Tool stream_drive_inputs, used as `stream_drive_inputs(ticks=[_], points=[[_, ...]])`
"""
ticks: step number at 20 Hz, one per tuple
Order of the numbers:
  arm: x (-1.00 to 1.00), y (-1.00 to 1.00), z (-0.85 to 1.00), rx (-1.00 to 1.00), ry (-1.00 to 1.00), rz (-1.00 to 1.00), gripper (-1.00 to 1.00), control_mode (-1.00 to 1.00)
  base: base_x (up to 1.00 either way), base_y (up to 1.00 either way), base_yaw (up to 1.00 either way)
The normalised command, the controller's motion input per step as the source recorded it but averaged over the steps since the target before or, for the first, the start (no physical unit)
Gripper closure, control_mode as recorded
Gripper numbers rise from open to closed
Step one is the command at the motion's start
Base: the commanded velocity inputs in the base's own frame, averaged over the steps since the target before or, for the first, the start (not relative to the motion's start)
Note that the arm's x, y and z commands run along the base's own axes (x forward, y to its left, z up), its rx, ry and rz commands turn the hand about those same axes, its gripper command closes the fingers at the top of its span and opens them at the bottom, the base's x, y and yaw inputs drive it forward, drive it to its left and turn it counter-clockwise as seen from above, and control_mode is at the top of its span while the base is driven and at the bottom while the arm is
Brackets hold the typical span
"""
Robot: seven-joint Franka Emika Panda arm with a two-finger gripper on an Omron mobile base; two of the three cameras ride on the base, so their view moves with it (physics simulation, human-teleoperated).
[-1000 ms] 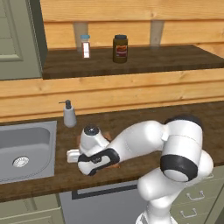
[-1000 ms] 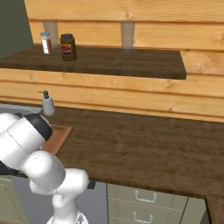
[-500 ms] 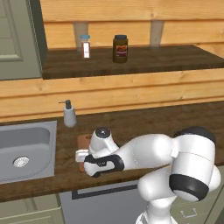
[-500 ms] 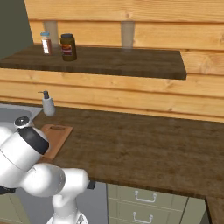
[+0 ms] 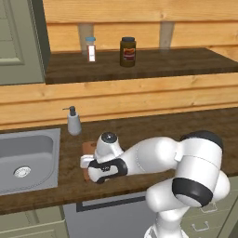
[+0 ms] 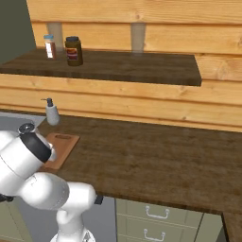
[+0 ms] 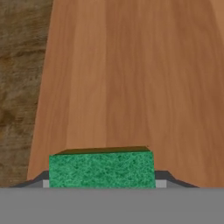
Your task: Pick up the sponge from the counter and clean the cutting board by briefly scrubbing or pressing down on the cutting board. Once finished, release the sponge.
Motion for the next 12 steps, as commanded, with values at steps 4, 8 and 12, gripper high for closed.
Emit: stream_drive_inputs(ticks=[4,8,12], points=[[0.00,-0.21,0.00,-0.06,-0.09,0.00,1.00,-1.00,0.00,0.00,0.00],[0.00,-0.24,0.00,-0.08,-0.10,0.00,1.00,-1.00,0.00,0.00,0.00],[0.34,-0.03,0.00,-0.02,-0.02,-0.01,1.00,-1.00,0.00,0.00,0.00]])
